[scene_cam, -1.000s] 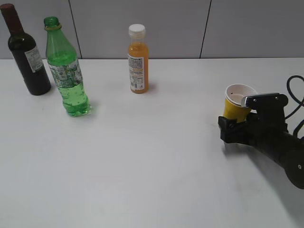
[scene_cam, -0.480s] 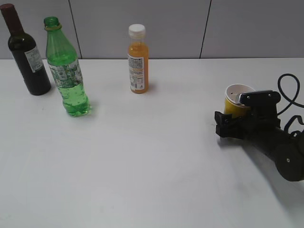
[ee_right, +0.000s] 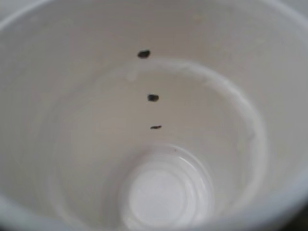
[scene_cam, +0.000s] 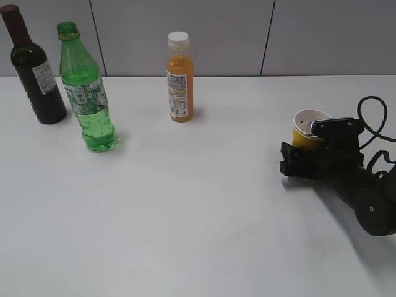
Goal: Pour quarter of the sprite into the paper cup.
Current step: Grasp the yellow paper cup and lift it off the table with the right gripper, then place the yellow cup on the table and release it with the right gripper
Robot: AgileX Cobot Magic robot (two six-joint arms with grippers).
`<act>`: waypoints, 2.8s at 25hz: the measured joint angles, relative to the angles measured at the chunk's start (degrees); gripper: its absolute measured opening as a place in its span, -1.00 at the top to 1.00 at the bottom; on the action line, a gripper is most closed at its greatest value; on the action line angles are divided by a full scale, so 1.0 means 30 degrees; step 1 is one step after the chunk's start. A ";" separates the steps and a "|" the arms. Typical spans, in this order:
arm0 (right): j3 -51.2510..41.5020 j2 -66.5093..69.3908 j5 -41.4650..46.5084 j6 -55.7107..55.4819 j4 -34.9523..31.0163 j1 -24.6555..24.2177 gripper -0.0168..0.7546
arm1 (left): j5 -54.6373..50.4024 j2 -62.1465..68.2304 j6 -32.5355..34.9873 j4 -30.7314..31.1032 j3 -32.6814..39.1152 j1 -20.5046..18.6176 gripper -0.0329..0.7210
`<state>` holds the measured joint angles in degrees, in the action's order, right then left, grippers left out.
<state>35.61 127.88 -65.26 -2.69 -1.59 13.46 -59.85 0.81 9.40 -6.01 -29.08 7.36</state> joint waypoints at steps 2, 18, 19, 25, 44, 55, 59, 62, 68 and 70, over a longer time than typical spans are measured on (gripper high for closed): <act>0.0000 0.0034 -0.0057 0.0000 0.0000 0.0000 -0.40 | 0.0000 0.0000 0.0000 0.0000 0.0000 0.0000 -0.64; -0.0538 -0.0656 -0.0386 0.0093 0.0387 0.0000 -0.21 | 0.0000 0.0000 0.0000 0.0000 0.0000 0.0000 -0.64; -0.0592 -0.0986 -0.0386 0.0090 0.0703 0.0000 -0.21 | 0.0000 0.0000 0.0000 0.0000 0.0000 0.0000 -0.64; -0.0725 -0.2890 -0.0415 0.0119 0.5799 0.0000 -0.21 | 0.0000 0.0000 0.0000 0.0000 0.0000 0.0000 -0.64; 0.3121 -0.2094 0.0765 -0.4133 2.0923 0.0996 -0.21 | 0.0000 0.0000 0.0000 0.0000 0.0000 0.0000 -0.64; 0.8001 0.0646 0.2039 -0.8797 2.5121 0.3727 -0.21 | 0.0000 0.0000 0.0000 0.0000 0.0000 0.0000 -0.64; 0.8994 0.1247 0.2056 -0.9270 2.5140 0.4246 -0.21 | 0.0000 0.0000 0.0000 0.0000 0.0000 0.0000 -0.64; 0.9173 0.1798 0.2263 -0.9301 2.5158 0.4387 -0.21 | 0.0000 0.0000 0.0000 0.0000 0.0000 0.0000 -0.64; 0.9208 0.2137 0.2584 -0.9301 2.5161 0.4425 -0.21 | 0.0000 0.0000 0.0000 0.0000 0.0000 0.0000 -0.64; 0.9208 0.2172 0.2622 -0.9301 2.5161 0.4425 -0.21 | 0.0000 0.0000 0.0000 0.0000 0.0000 0.0000 -0.64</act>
<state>63.23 134.40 -57.39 -30.59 73.89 26.74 -59.85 0.81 9.40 -6.01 -29.08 7.36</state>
